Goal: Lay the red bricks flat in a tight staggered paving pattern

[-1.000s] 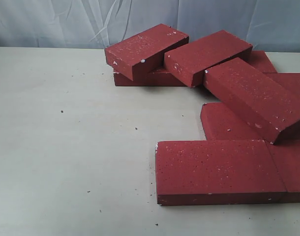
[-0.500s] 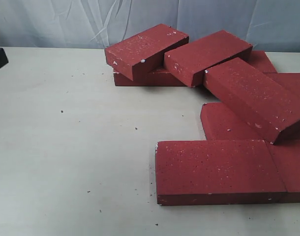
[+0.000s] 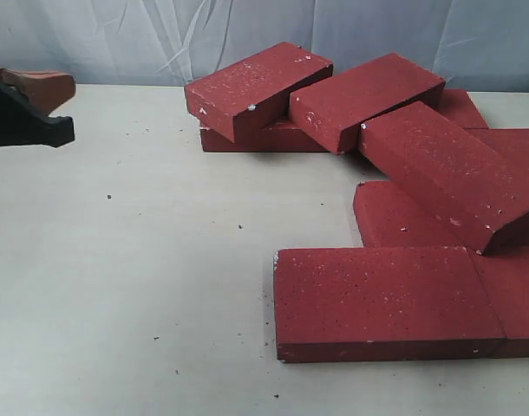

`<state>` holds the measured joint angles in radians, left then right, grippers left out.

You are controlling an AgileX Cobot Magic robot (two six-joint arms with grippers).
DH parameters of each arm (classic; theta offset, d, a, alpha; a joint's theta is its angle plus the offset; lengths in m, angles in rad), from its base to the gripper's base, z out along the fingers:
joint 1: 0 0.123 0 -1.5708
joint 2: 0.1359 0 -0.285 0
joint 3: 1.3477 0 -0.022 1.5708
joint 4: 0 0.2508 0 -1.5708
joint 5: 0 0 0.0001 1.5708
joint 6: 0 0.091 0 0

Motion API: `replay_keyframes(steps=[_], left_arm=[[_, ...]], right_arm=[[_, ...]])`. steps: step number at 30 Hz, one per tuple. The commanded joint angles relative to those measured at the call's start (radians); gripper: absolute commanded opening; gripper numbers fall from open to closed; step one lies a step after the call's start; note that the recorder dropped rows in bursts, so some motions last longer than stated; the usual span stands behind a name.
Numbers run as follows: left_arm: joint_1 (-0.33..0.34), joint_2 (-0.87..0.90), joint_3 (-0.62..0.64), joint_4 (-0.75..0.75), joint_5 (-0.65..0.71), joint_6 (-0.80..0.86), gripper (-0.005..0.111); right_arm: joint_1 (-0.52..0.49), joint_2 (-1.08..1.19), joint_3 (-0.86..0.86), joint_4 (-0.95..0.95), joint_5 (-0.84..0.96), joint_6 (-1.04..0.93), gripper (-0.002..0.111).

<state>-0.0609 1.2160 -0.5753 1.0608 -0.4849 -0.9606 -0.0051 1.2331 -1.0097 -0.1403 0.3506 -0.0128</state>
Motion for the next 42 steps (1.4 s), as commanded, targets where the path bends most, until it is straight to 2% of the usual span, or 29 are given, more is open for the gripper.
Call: replay_keyframes(steps=[1,6,9,13,17,19,25,31,34,40,42], left_arm=[[-0.002,0.077,-0.046,0.195,-0.113,-0.172,0.0],[-0.07,0.152,-0.092,0.27,-0.112,-0.232,0.0],[-0.152,0.192,-0.12,0.277,-0.069,-0.232,0.0],[-0.298,0.252,-0.179,0.277,0.047,-0.236,0.0],[-0.436,0.357,-0.27,0.293,0.137,-0.245,0.0],[-0.48,0.406,-0.315,0.328,0.174,-0.288,0.0],[-0.564,0.54,-0.461,0.421,0.257,-0.373,0.0],[-0.659,0.713,-0.679,0.442,0.366,-0.375,0.0],[-0.689,0.783,-0.76,0.497,0.402,-0.375,0.0],[-0.728,0.824,-0.824,0.534,0.453,-0.359,0.0],[-0.746,0.824,-0.824,0.684,0.532,-0.248,0.0]], right_arm=[[-0.006,0.138,-0.153,-0.008,0.266,-0.146,-0.001],[-0.038,0.294,-0.292,0.014,0.424,-0.25,-0.001],[-0.096,0.369,-0.355,0.129,0.468,-0.343,-0.001],[-0.146,0.449,-0.394,0.308,0.483,-0.495,-0.001],[-0.146,0.55,-0.445,0.305,0.487,-0.517,-0.001],[-0.146,0.591,-0.474,0.305,0.501,-0.517,-0.001],[-0.144,0.686,-0.551,0.307,0.533,-0.517,-0.001],[-0.144,0.754,-0.562,0.305,0.484,-0.517,-0.001],[-0.144,0.754,-0.562,0.305,0.478,-0.517,-0.001],[-0.144,0.762,-0.562,0.307,0.473,-0.517,-0.001],[-0.144,0.764,-0.562,0.307,0.473,-0.517,-0.001]])
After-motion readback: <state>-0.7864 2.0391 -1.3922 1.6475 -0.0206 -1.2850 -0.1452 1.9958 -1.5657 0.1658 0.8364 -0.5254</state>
